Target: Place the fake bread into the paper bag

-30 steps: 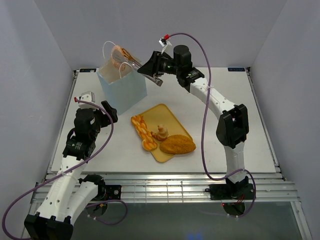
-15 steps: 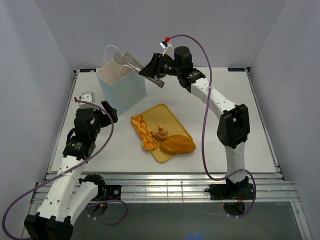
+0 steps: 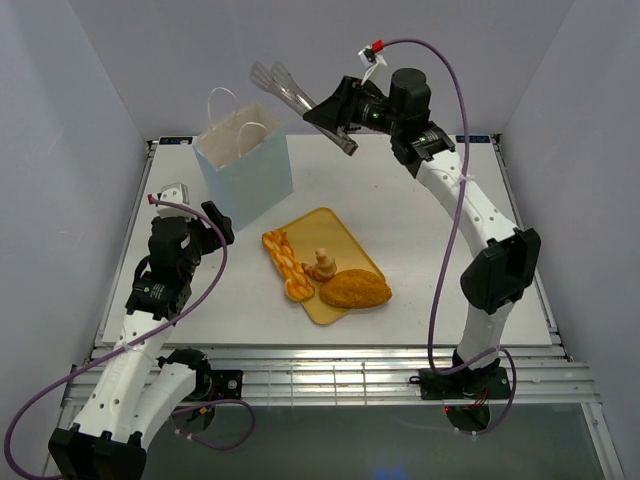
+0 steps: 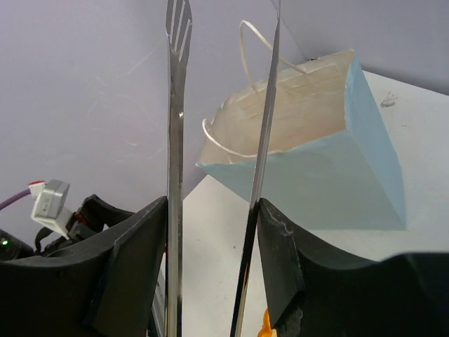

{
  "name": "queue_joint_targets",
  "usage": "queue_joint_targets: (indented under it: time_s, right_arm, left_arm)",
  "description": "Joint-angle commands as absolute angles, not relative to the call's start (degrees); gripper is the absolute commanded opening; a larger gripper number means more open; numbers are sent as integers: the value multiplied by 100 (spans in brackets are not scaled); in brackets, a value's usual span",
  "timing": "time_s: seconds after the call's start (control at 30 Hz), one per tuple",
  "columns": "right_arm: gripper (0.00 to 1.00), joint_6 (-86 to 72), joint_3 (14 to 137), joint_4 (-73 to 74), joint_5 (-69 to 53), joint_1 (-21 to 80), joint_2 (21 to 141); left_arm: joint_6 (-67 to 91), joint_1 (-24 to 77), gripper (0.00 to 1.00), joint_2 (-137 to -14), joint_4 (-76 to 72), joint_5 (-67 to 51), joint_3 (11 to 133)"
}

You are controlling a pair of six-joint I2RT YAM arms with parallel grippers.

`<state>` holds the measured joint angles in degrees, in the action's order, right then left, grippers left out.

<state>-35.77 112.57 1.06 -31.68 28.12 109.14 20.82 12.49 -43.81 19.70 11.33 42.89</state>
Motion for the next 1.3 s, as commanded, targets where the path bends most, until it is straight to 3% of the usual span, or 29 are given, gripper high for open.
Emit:
queue_joint_targets:
  time_s: [0.0,0.17,0.67,1.0,1.27]
  right_arm:
    - [58,-3533,11005,-27,-3146,2655,10180]
    - [57,-3376,10285,324,-3129,2470,9423]
    - [56,-2971,5787,1546,-2329,2101,5363]
    - [56,-3497,4388,2865,-2057,2083,3413]
    - [56,-3788,4069,3979,-1689,2083,2356]
  left_arm:
    - [2030,1274,94,-4351,1960,1230,4307]
    - [2030,1266,94,-4333,1960,1248,4307]
    - [2039,1274,94,-4324,1960,1107,4315]
    - [2039,1266,94,-4386,1960,1055,4324]
    - [2030,1266,94,-4421,1978,1055,4342]
